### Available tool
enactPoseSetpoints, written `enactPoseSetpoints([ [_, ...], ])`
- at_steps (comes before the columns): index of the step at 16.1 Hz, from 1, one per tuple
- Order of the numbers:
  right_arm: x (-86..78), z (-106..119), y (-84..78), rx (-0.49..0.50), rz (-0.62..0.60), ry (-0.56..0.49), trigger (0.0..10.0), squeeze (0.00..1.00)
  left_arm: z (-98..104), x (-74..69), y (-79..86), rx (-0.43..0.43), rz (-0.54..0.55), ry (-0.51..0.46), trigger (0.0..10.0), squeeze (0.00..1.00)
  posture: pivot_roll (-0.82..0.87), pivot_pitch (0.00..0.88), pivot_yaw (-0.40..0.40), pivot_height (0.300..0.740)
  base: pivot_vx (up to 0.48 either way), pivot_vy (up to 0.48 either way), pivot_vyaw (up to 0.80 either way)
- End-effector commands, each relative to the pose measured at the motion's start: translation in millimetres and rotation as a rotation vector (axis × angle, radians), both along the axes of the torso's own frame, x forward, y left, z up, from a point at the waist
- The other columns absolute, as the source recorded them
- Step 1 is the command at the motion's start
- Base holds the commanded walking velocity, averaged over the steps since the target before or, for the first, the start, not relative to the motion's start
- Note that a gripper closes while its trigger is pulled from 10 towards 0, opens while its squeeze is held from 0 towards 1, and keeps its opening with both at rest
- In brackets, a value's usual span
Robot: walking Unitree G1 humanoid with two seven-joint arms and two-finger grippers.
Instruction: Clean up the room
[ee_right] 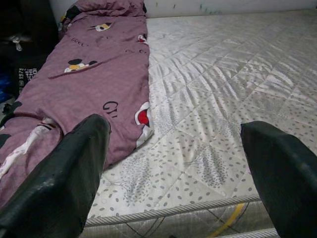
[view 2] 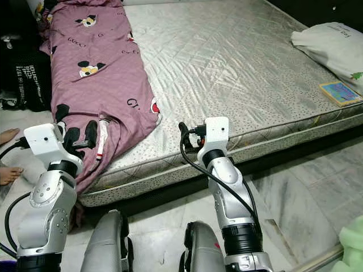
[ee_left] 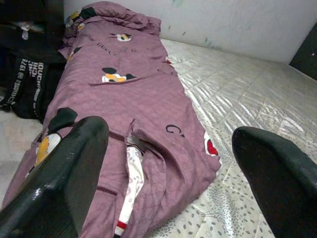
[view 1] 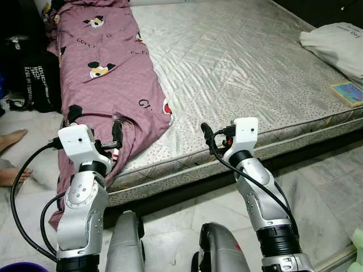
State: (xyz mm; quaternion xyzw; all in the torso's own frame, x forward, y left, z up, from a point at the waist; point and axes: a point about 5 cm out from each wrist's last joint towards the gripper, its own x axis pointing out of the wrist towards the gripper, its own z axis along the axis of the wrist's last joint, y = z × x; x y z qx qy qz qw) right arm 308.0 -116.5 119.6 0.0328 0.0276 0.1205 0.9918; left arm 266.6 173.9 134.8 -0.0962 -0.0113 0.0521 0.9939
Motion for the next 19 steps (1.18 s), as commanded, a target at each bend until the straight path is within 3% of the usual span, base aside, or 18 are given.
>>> enactPoseSetpoints([
  [1,2.2,4.5,0.7,-0.001,0.012,-0.016,10.0,0.0,2.3,0.7,-1.7,-0.002,-0.007,-0.009,10.0,0.0,-0.07,0.114,-0.046,0.613,0.39,0.0,0.0],
  [7,2.5,4.3,1.3,-0.008,0.025,-0.017,10.0,0.0,-1.5,0.3,-1.7,-0.002,-0.017,0.016,10.0,0.0,-0.07,0.111,-0.045,0.613,0.4,0.0,0.0],
  [14,3.3,2.7,2.2,-0.01,0.047,-0.013,10.0,0.0,-4.2,4.2,-3.3,0.014,0.008,0.04,10.0,0.0,-0.06,0.102,-0.046,0.613,0.0,0.0,0.0],
  [19,2.7,1.9,1.9,-0.013,0.05,-0.013,10.0,0.0,-11.2,8.6,15.5,0.034,0.124,0.075,10.0,0.0,-0.06,0.097,-0.051,0.563,0.0,0.0,0.0],
])
